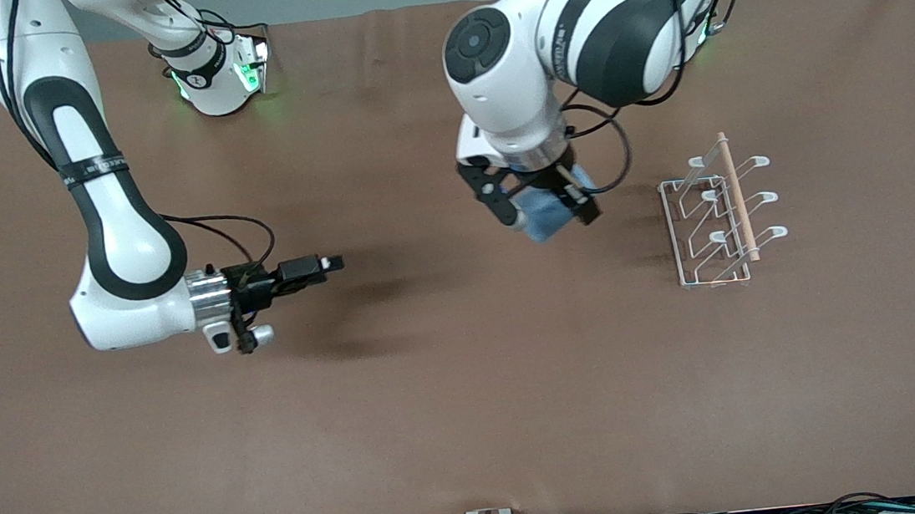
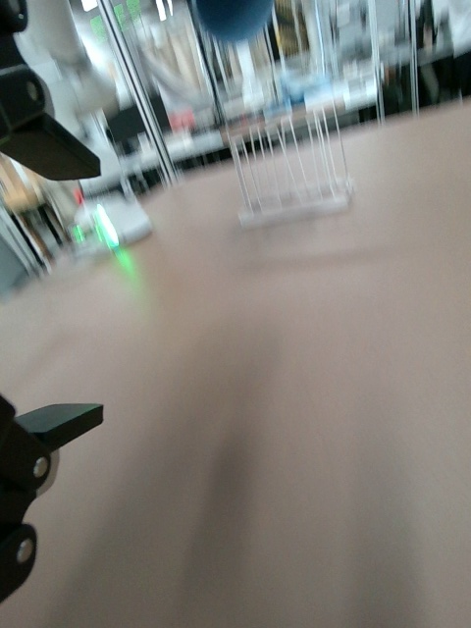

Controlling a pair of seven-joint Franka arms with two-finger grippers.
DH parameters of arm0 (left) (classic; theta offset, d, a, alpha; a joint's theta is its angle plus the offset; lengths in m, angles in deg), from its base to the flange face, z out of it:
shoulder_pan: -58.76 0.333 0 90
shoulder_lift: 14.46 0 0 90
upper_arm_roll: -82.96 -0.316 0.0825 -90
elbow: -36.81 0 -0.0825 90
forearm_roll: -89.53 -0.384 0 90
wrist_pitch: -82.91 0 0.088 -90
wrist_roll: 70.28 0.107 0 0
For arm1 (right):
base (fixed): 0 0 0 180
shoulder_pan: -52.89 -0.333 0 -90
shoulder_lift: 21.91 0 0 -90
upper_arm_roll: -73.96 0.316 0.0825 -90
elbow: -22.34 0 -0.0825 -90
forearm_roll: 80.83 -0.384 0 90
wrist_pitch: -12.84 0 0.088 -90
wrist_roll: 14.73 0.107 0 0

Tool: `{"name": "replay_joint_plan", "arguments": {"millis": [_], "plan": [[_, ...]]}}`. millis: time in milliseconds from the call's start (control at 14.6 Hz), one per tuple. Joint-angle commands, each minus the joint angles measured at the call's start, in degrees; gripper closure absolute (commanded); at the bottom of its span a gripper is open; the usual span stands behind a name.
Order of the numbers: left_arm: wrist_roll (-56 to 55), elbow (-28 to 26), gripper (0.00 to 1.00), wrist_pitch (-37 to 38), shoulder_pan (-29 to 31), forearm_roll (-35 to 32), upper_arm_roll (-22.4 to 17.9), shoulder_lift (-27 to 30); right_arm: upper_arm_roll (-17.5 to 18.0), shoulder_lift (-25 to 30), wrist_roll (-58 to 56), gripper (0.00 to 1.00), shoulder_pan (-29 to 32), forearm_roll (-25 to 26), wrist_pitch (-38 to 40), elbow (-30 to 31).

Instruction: Hang cup on cup holder

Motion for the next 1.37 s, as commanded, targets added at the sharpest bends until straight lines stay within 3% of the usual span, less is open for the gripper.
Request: {"name": "replay_joint_plan", "arguments": {"millis": [0,274,548,822,1301], "plan": [[4.38,-0.51,0.77,7.89,0.79,-6.72,-0.06,1.23,-3.04,4.3,0.88,0.0,0.4,12.87,-2.32,1.03],[11.93,-1.56,0.78,15.47,1.14,-17.45,-0.06,1.67,-8.59,6.58,0.88,0.0,0.58,27.57,-1.71,-1.51],[21.07,-5.95,0.78,16.45,3.16,-29.84,-0.06,1.32,-12.98,7.02,1.32,0.0,3.38,30.58,1.7,-8.44],[30.05,-6.92,0.79,16.45,6.5,-35.49,-0.14,-0.78,-13.17,7.02,0.71,0.0,3.3,46.99,6.29,-19.69],[30.94,-16.58,0.81,17.59,8.08,-41.03,-0.15,-2.63,-12.47,7.81,-3.31,0.0,6.46,48.43,13.06,-27.88]]}}
